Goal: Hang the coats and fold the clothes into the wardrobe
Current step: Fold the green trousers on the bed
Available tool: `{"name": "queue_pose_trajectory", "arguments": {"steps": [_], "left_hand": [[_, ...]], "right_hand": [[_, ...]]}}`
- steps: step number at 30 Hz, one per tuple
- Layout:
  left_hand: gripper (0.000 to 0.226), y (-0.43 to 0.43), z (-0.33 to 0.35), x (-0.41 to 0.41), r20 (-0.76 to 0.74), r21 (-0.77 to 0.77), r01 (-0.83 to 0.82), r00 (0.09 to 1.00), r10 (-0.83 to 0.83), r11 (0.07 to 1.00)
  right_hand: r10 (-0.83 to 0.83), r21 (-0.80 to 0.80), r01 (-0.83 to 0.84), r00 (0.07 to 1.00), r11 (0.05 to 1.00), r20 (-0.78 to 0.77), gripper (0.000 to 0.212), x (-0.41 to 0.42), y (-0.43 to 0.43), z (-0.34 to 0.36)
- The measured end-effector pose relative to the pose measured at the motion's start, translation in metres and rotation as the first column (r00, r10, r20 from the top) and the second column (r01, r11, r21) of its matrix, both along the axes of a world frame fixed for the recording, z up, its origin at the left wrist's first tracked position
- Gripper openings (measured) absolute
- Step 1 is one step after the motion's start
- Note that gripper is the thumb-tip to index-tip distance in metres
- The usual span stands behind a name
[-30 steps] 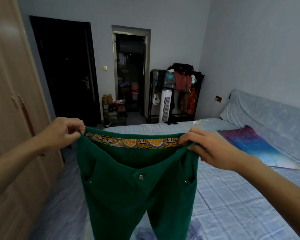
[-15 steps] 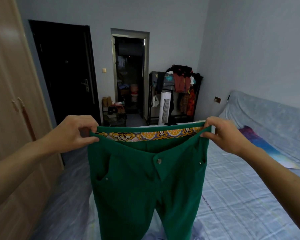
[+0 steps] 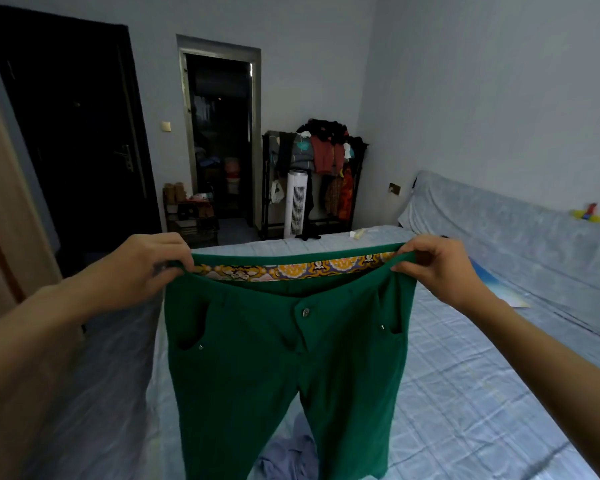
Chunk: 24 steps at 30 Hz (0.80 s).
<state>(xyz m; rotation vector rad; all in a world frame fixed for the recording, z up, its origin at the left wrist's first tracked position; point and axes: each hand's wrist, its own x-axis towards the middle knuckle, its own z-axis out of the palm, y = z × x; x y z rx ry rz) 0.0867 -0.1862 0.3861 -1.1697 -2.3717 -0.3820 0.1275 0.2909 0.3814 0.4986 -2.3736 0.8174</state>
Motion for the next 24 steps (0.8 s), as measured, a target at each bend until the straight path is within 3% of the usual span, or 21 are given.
{"name": "queue_pose_trajectory", "arguments": {"steps": [6, 10, 15, 24], "left_hand": [[0.027, 0.026, -0.001, 0.036, -0.021, 0.053, -0.033, 0.999, 0.034, 0.998], [0.032, 0.069, -0.003, 0.073, 0.027, 0.101, -0.098, 0.995, 0.096, 0.990], [0.037, 0.124, 0.002, 0.121, -0.035, 0.102, -0.157, 0.986, 0.161, 0.982], [0.033, 0.161, 0.047, 0.169, -0.125, 0.434, -0.241, 0.938, 0.323, 0.868]], "right_hand": [[-0.061, -0.050, 0.059, 0.997, 0.997, -0.037, 0.016, 0.019, 0.030, -0.003], [-0.050, -0.081, 0.043, 0.996, 0.996, -0.080, 0.015, 0.040, 0.065, -0.003], [0.009, -0.087, -0.021, 0.991, 0.996, -0.131, 0.018, 0.068, 0.120, -0.005], [0.132, -0.216, -0.205, 0.941, 0.955, -0.313, 0.019, 0.090, 0.163, 0.047]]}}
